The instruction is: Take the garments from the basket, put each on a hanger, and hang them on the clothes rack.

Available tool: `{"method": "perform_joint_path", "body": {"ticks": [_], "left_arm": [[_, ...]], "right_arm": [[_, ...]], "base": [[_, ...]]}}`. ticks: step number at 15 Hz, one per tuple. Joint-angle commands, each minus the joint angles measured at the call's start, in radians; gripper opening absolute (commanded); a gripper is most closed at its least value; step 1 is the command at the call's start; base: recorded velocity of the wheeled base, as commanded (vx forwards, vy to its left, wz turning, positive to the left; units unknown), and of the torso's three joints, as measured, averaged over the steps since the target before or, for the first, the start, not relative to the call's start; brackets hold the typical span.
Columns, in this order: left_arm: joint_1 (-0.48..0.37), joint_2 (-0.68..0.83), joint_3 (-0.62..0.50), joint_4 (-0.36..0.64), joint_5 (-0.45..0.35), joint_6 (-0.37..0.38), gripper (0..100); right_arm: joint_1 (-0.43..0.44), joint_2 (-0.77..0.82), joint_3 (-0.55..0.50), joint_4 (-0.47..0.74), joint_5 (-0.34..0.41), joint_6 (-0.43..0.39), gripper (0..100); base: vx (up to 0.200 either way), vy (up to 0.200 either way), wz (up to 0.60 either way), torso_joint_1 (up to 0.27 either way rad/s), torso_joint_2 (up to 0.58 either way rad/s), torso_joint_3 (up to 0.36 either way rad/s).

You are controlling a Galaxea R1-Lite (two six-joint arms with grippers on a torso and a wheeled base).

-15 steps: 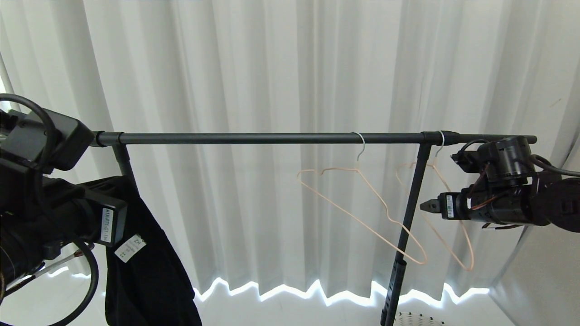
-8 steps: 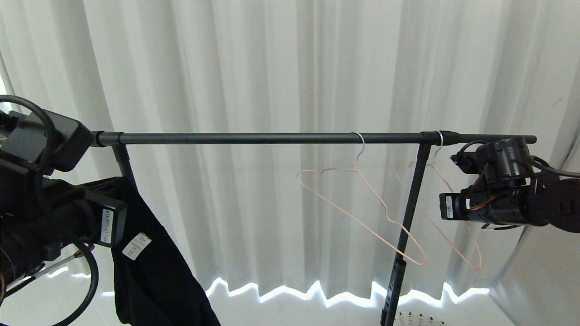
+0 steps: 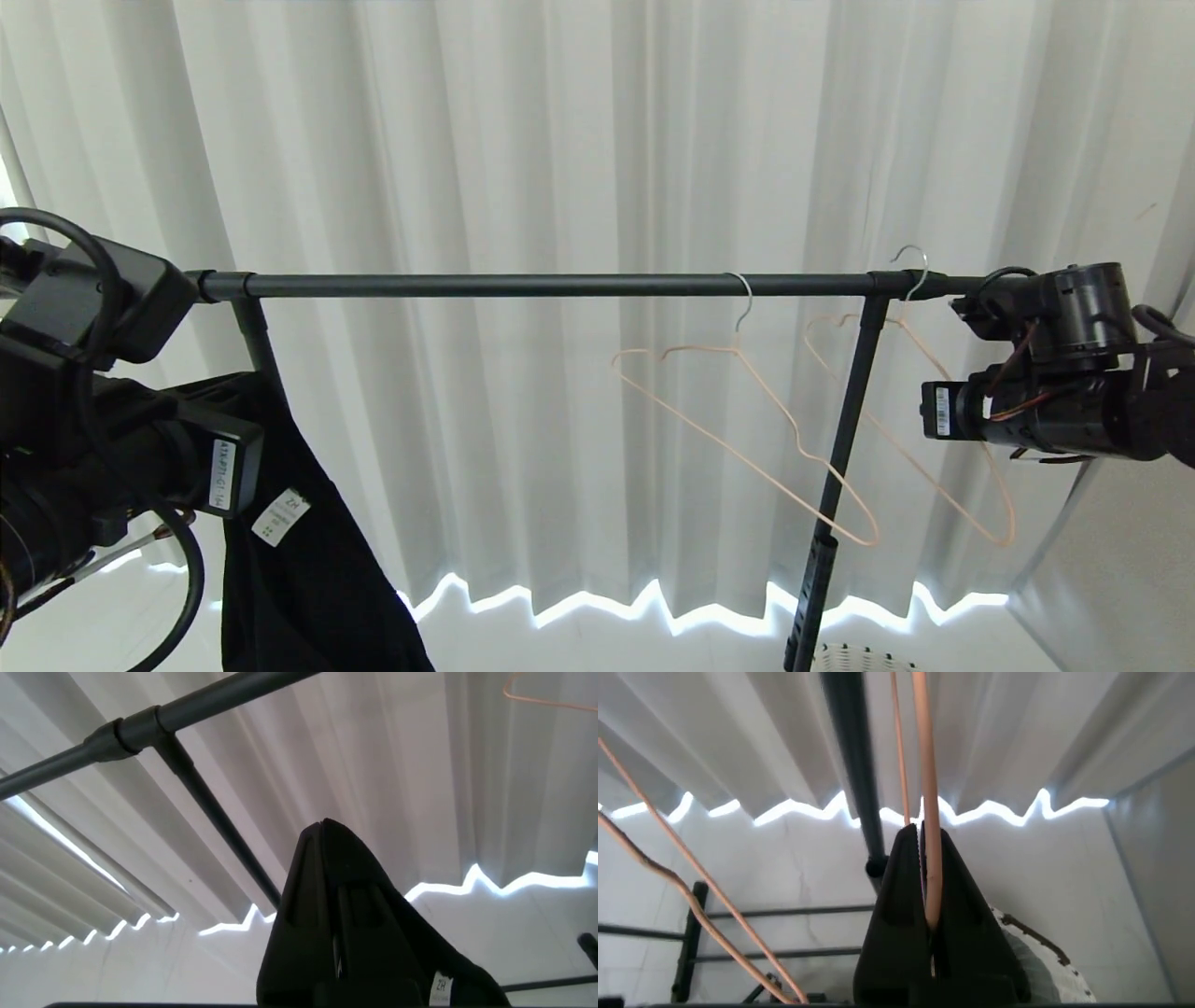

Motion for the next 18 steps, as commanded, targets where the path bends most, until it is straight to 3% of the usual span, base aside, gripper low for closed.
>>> {"method": "perform_joint_path", "body": {"ticks": [1, 4, 11, 18], "left_arm": [[0.0, -0.001, 0.001, -0.001, 0.0, 0.0, 0], [0.002, -0.001, 0.015, -0.001, 0.002, 0.001, 0], [0.0, -0.008, 0.026, -0.001, 0.0, 0.001, 0], [-0.004, -0.005, 0.026, -0.001, -0.003, 0.001, 0]], "right_arm": [[0.001, -0.058, 0.007, 0.001, -0.02, 0.0, 0], [0.001, -0.128, 0.068, 0.001, -0.035, -0.005, 0], [0.018, -0.386, 0.278, 0.005, -0.054, -0.077, 0], [0.118, -0.515, 0.326, 0.005, -0.052, -0.186, 0]], "base": [[0.0, 0.0, 0.0, 0.0, 0.0, 0.0], [0.0, 0.0, 0.0, 0.0, 0.0, 0.0], [-0.2, 0.0, 0.0, -0.001, 0.0, 0.004], [-0.2, 0.0, 0.0, 0.0, 0.01, 0.002]]}}
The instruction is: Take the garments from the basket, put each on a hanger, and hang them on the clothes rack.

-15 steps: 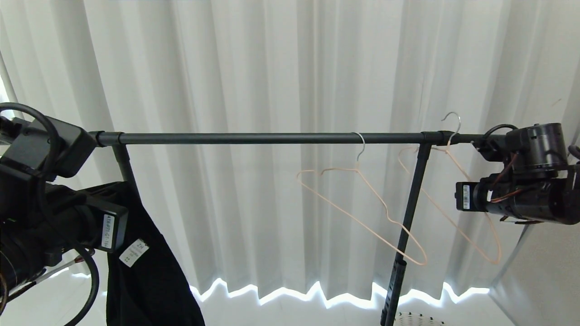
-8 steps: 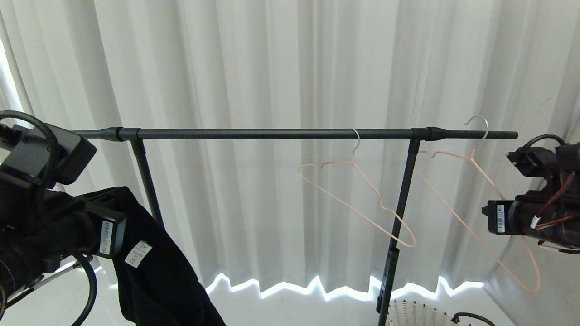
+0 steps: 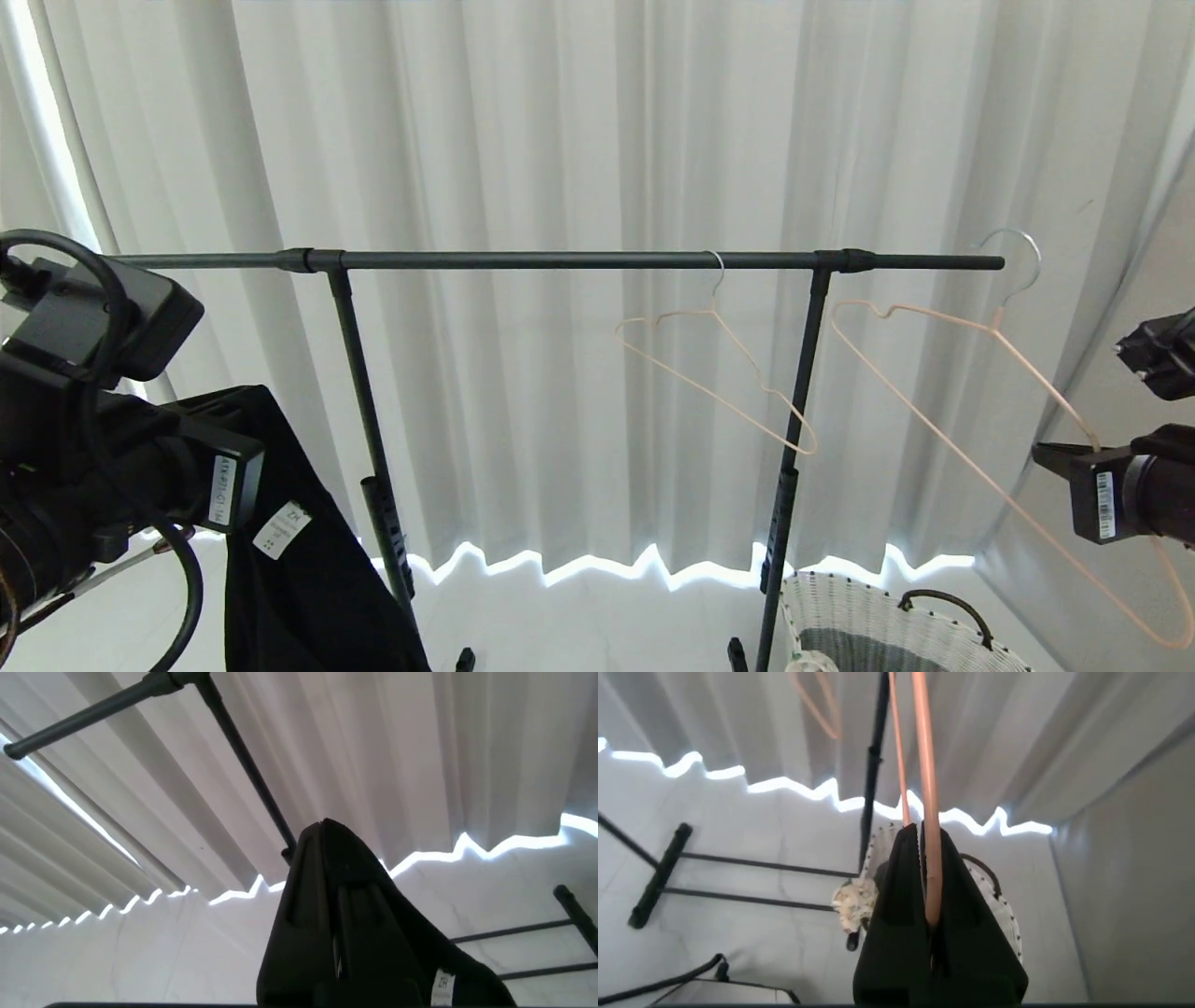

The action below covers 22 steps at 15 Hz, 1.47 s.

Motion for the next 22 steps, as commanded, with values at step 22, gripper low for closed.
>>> {"method": "perform_joint_path", "body": {"ticks": [22], "left_arm": [[-0.073, 0.351, -0.246, 0.004, 0.038, -0.315, 0]], "right_arm": [[0.898, 0.076, -0.011, -0.04, 0.005, 0.322, 0]], "base": [[-0.009, 0.0, 0.0, 0.0, 0.0, 0.0]]}}
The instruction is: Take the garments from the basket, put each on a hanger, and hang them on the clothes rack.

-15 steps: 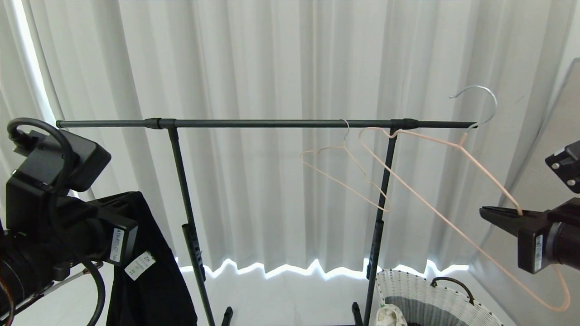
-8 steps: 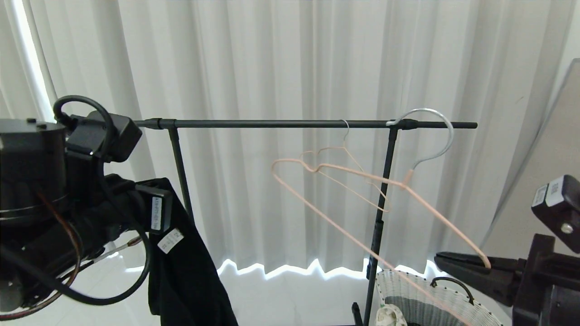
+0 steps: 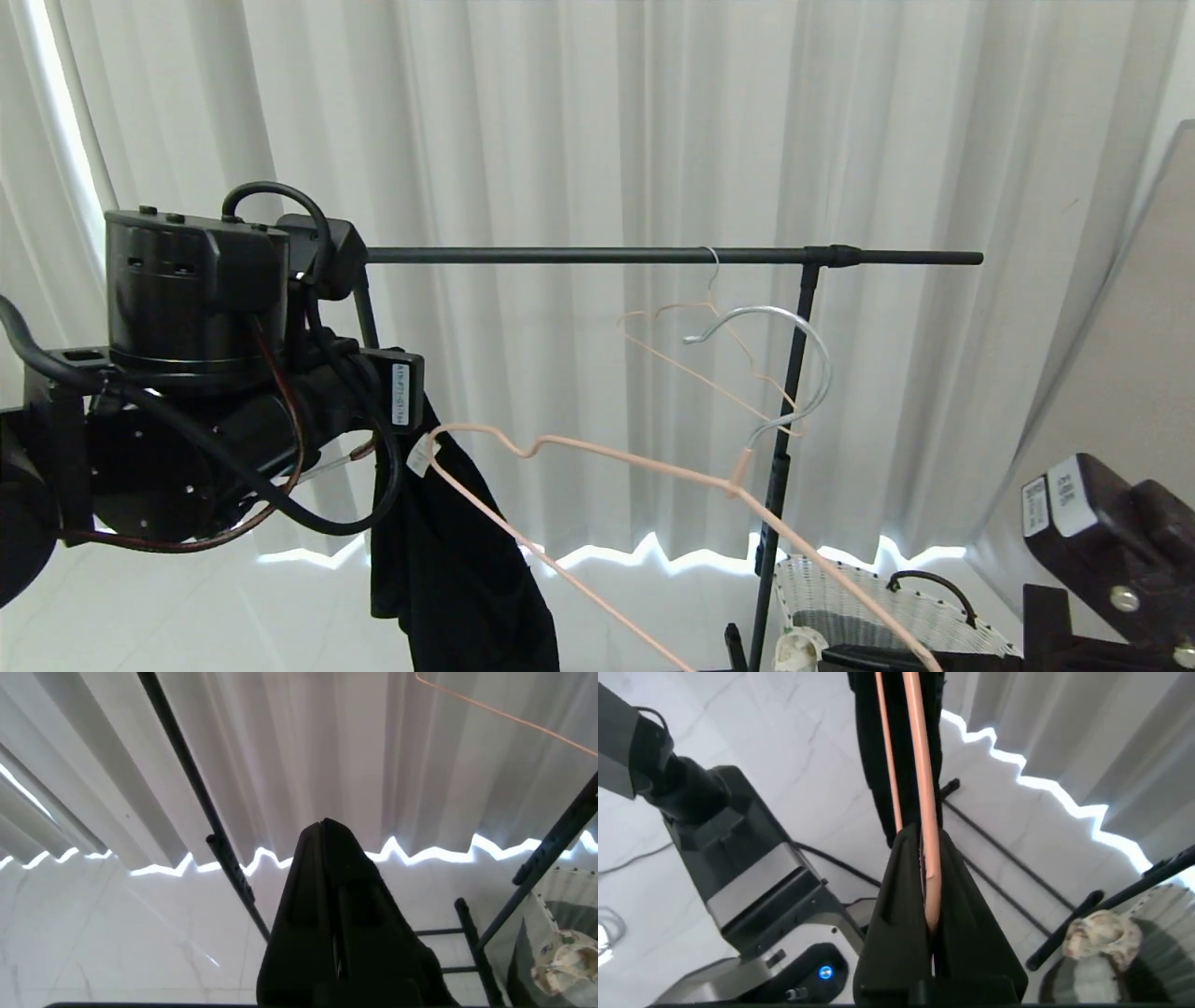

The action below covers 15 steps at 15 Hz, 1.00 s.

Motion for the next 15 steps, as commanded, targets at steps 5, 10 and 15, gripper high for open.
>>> {"method": "perform_joint_path", "body": {"ticks": [5, 10, 15], "left_arm": [[-0.053, 0.008, -0.021, -0.001, 0.001, -0.039, 0], [-0.064, 0.012, -0.018, -0.001, 0.001, -0.078, 0], [-0.027, 0.017, -0.02, -0.001, 0.018, -0.075, 0]], "right_arm": [[-0.015, 0.097, -0.002, -0.075, 0.002, 0.105, 0], [-0.013, 0.136, -0.031, -0.083, 0.008, 0.105, 0], [0.036, 0.141, -0.045, -0.078, 0.008, 0.107, 0]], "base": [[0.0, 0.0, 0.0, 0.0, 0.0, 0.0], [0.0, 0.0, 0.0, 0.0, 0.0, 0.0], [0.0, 0.0, 0.0, 0.0, 0.0, 0.0]]}}
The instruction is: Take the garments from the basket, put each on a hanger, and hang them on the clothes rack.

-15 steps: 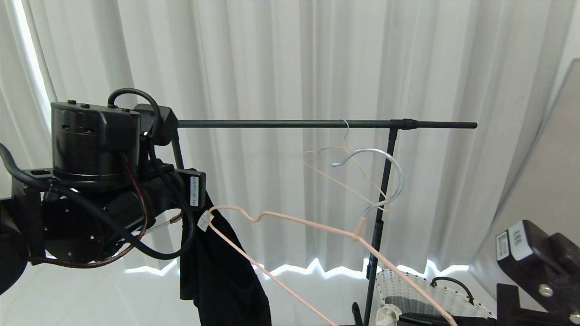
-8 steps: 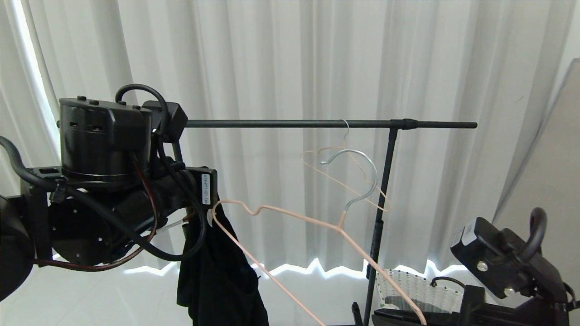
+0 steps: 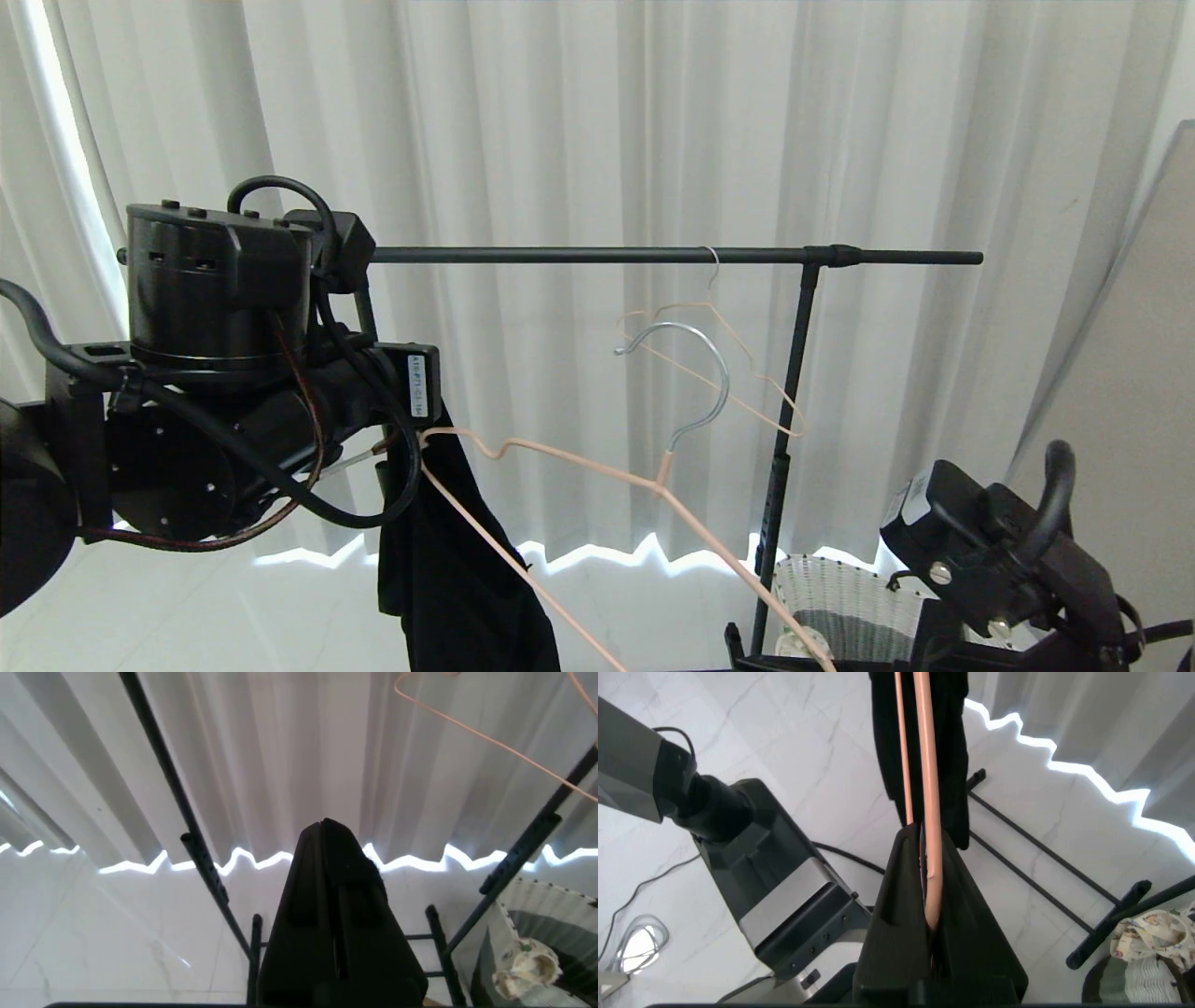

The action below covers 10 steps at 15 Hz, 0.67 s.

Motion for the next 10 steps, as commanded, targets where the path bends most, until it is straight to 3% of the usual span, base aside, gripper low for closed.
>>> {"method": "perform_joint_path", "body": {"ticks": [1, 10], "left_arm": [[0.007, 0.001, 0.002, 0.0, 0.011, 0.0, 0], [0.005, -0.008, 0.002, 0.0, 0.051, 0.0, 0]], "right_arm": [[0.007, 0.0, -0.003, -0.002, 0.0, 0.0, 0], [0.007, 0.06, -0.038, 0.001, 0.0, -0.001, 0]], "base": [[0.0, 0.0, 0.0, 0.0, 0.0, 0.0], [0.0, 0.0, 0.0, 0.0, 0.0, 0.0]]}}
